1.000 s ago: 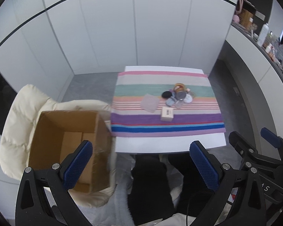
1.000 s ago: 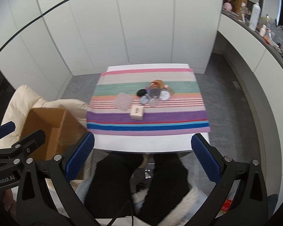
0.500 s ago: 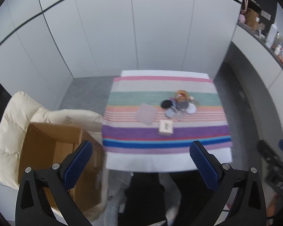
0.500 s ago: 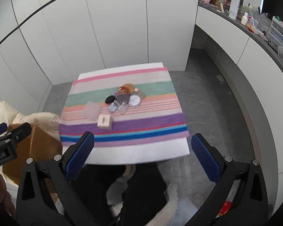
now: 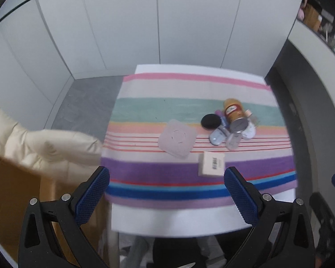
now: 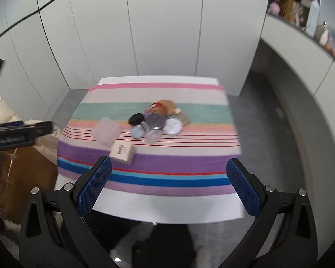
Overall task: Organize objects
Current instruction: 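Grasp the frosted square case with the left tool while the right tool grasps the white barcode box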
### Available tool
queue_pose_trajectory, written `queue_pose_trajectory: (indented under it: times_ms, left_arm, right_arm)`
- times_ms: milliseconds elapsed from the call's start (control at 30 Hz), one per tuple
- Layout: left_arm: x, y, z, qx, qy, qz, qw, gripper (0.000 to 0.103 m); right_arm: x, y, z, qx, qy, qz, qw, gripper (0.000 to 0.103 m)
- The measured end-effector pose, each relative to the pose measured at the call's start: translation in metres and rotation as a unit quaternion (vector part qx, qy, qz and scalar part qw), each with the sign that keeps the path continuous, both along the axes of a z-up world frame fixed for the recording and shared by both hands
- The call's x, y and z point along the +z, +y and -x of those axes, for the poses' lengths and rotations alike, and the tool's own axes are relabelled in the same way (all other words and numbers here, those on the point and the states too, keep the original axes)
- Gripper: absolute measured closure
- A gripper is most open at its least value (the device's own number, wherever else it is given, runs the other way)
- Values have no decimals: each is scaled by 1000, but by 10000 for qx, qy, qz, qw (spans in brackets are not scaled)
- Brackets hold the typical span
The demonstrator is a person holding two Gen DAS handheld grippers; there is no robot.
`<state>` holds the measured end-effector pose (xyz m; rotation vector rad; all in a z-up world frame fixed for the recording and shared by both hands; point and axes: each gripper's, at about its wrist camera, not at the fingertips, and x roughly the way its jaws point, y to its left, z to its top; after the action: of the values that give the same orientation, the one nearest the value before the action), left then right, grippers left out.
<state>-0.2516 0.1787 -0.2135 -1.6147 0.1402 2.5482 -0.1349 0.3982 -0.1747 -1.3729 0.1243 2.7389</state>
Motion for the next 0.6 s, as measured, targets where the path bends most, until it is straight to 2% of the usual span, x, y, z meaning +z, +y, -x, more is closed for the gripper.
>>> queue_pose_trajectory:
  times_ms: [167,233,367,467,600]
  left_arm:
    - [-50,10,44,-267,-153,184,9994,1]
    - [-68,9,60,-313,-335,87,9989,1]
    - [-105,13,82,-589,-779,-210,9950,1]
    - [-122,17,92,-642,-792,-53,9948,1]
    - [-138,23,102,-801,-895,-132,9927,1]
  right_arm:
    - [-58,-19,28,-88,-309,511,9982,0]
    - [-79,-28,40,-152,-406,627,9971,0]
    - [-119,-48,64,-302,-580,683,9955,0]
    - [-145,-59,80,-376,-771,787,9932,0]
    - [-167,-72,95,-466,-874,684,9927,0]
